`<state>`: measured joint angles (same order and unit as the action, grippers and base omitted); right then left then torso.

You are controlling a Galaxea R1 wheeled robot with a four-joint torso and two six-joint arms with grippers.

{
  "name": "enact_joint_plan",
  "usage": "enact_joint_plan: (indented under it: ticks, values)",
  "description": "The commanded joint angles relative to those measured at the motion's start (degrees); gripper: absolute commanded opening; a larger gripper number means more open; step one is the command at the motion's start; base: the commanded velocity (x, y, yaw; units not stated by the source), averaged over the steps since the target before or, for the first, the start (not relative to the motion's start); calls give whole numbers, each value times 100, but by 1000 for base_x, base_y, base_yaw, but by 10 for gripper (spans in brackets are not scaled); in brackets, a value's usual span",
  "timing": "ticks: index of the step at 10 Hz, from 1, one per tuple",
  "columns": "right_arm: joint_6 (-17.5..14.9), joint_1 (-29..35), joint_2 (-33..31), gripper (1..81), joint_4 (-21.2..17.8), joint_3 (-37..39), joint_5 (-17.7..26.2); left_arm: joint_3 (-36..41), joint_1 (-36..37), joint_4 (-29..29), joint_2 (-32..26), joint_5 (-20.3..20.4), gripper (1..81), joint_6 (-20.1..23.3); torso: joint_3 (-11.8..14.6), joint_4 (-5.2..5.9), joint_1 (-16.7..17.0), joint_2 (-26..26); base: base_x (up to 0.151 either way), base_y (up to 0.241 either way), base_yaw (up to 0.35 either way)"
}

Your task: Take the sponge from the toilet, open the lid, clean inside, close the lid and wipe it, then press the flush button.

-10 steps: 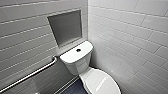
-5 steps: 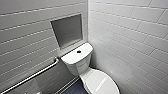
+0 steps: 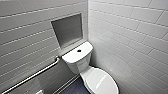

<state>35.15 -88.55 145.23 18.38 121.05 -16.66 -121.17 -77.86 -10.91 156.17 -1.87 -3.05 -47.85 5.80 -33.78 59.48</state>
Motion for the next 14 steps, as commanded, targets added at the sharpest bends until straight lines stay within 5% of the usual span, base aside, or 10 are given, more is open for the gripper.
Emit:
enact_joint_plan:
  ticks: [1,7,9,12,13,14]
  values:
    - [-8,-97,219,10,218,469,295,-64,73,45,11,-385,811,6,537,0,351,-547,0,0,0]
    - [-8,-97,948,10,341,1312,392,-898,12,28,520,-498,811,15,1707,0,1147,-1751,0,0,0]
    - [-17,-132,1275,10,350,1798,410,-1163,-23,28,688,-552,811,15,1565,0,1436,-2186,0,0,0]
    - [-8,-124,1547,10,517,2211,480,-1601,-59,28,942,-552,811,15,1707,0,1776,-2701,0,0,0]
    - [-8,-124,1591,10,508,2220,480,-1734,-67,28,1022,-552,811,15,1711,0,2273,-3472,0,0,0]
    - [-8,-124,1626,10,517,2264,480,-1831,-67,28,1066,-552,811,15,1997,0,2033,-3097,0,0,0]
